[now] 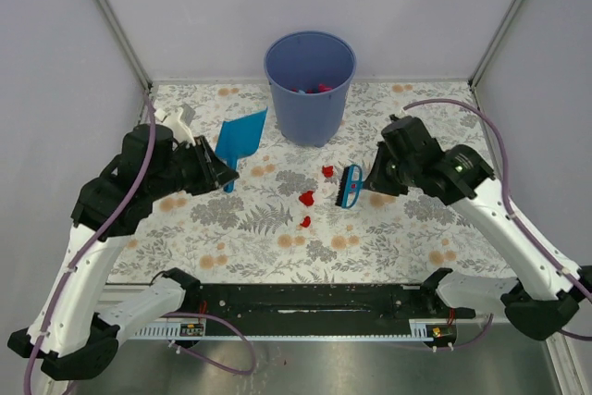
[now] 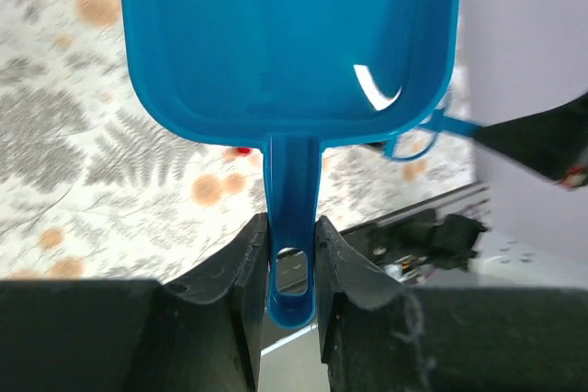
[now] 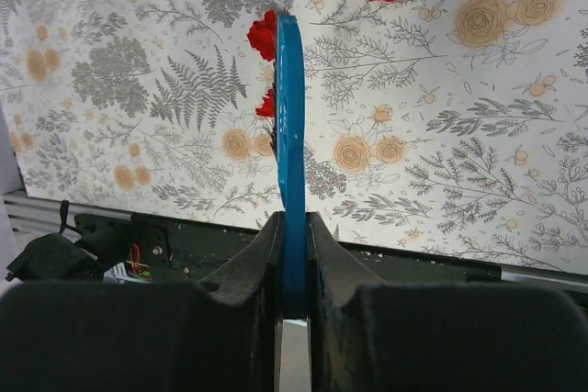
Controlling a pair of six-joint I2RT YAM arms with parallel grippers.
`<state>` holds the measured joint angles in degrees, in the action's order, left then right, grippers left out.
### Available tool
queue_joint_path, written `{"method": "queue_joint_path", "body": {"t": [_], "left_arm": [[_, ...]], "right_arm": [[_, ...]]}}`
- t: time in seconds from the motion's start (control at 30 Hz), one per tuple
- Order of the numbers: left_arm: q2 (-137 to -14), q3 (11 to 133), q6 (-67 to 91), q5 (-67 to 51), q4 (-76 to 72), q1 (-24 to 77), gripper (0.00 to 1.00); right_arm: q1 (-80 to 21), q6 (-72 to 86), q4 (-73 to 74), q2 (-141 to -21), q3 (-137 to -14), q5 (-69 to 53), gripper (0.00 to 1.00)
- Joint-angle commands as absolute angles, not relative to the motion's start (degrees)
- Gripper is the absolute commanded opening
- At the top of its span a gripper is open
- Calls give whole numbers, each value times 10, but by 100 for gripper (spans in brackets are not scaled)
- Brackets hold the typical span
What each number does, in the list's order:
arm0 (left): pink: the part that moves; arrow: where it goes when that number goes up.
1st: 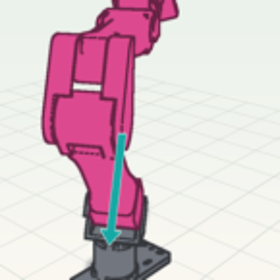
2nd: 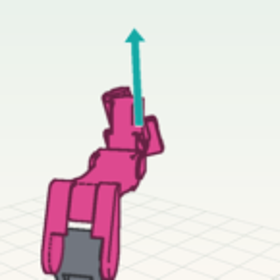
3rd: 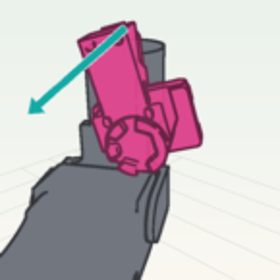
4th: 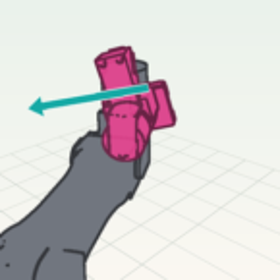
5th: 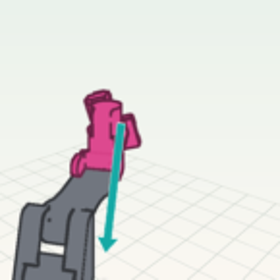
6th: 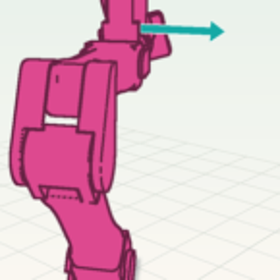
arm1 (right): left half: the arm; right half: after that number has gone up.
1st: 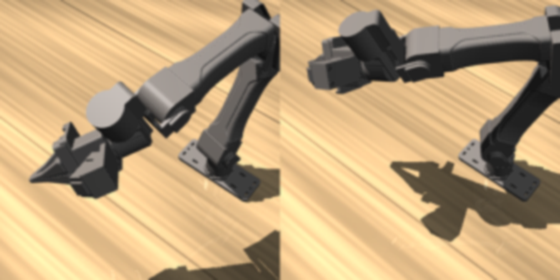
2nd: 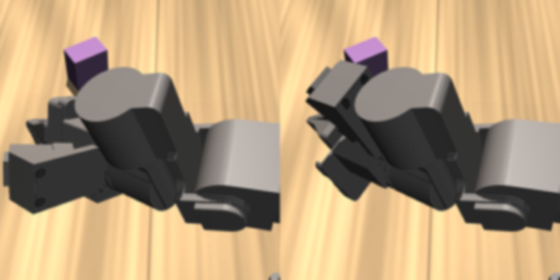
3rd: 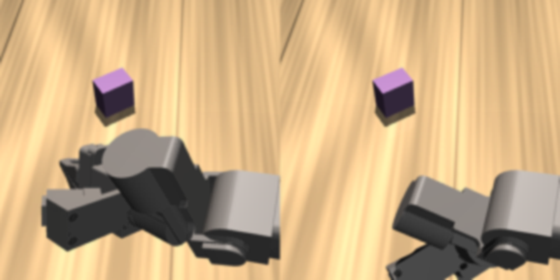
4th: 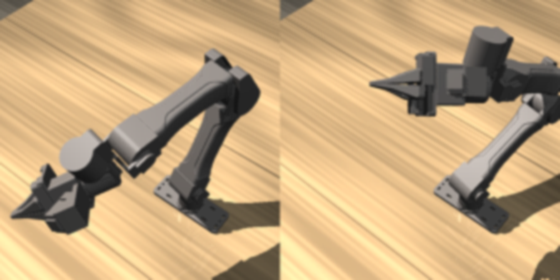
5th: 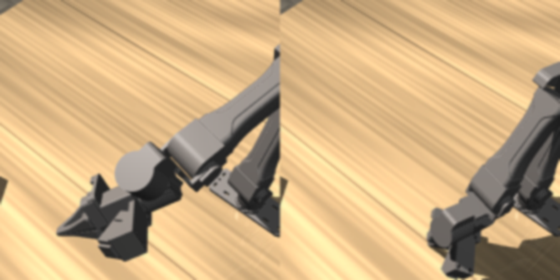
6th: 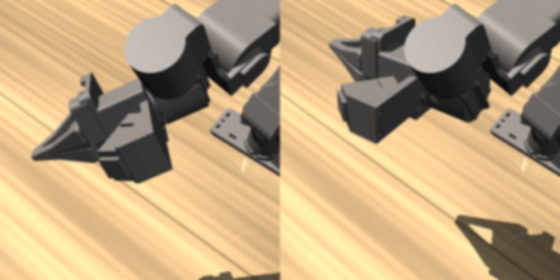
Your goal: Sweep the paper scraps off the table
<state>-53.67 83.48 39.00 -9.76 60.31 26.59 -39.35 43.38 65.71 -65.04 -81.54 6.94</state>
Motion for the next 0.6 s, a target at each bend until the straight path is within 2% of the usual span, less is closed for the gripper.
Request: {"method": "queue_joint_path", "body": {"t": [0.0,0.1,0.3,0.43,0.57], "left_arm": [[-512,775,336,-43,657,277,0],[-509,739,336,-19,663,307,0],[-545,715,383,58,655,448,0],[-576,714,417,87,647,532,0],[-601,706,433,102,633,594,0]], "right_arm": [[-390,436,629,-706,-846,65,0],[-352,434,636,-764,-861,82,0],[-243,425,580,-850,-864,2,0],[-215,420,560,-910,-879,-31,0],[-212,432,497,-943,-841,-83,0]]}}
